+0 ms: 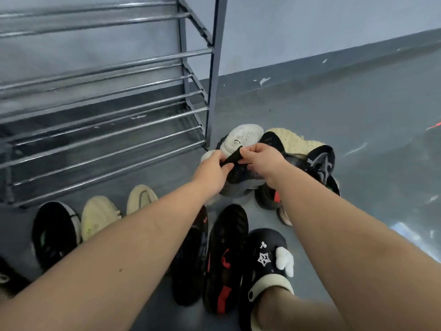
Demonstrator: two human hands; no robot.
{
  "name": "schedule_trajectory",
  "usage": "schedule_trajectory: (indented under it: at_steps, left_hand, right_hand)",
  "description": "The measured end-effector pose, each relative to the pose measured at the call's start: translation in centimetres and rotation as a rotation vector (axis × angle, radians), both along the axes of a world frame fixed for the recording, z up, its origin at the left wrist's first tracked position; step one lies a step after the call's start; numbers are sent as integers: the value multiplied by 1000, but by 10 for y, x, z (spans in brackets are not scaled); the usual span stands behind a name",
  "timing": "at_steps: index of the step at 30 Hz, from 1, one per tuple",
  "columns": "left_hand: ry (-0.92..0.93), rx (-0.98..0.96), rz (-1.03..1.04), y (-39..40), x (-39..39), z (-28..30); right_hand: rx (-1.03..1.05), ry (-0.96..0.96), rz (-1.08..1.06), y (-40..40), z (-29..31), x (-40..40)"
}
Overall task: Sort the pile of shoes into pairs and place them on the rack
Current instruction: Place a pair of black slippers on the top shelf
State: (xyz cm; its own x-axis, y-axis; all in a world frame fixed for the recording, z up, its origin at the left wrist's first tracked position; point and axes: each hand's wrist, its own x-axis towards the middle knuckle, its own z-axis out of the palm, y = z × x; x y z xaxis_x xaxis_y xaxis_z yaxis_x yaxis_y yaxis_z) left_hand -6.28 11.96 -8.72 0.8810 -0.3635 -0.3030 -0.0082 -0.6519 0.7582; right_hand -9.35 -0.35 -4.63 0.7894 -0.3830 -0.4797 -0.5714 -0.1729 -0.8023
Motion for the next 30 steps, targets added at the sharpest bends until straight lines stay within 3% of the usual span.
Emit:
schedule_trajectory:
  at_steps: [6,12,16,20,25,30]
  left_hand:
    - [-100,-30,-24,53,6,77]
    - [-233,-16,30,120,13,152]
    - [-250,-23,161,166,16,170]
    - [-203,-66,352,203,11,159]
    - [-157,-130,498,190,3,147]
    - [-94,-259,558,181,1,140]
  right_hand:
    - [-72,155,215,38,86,9]
    - [29,-4,234,105,151,10]
    - [147,-85,100,150,136,10]
    - [234,94,64,183,114,5]
    - [367,292,86,194,102,4]
    - [624,161,-52,196,105,13]
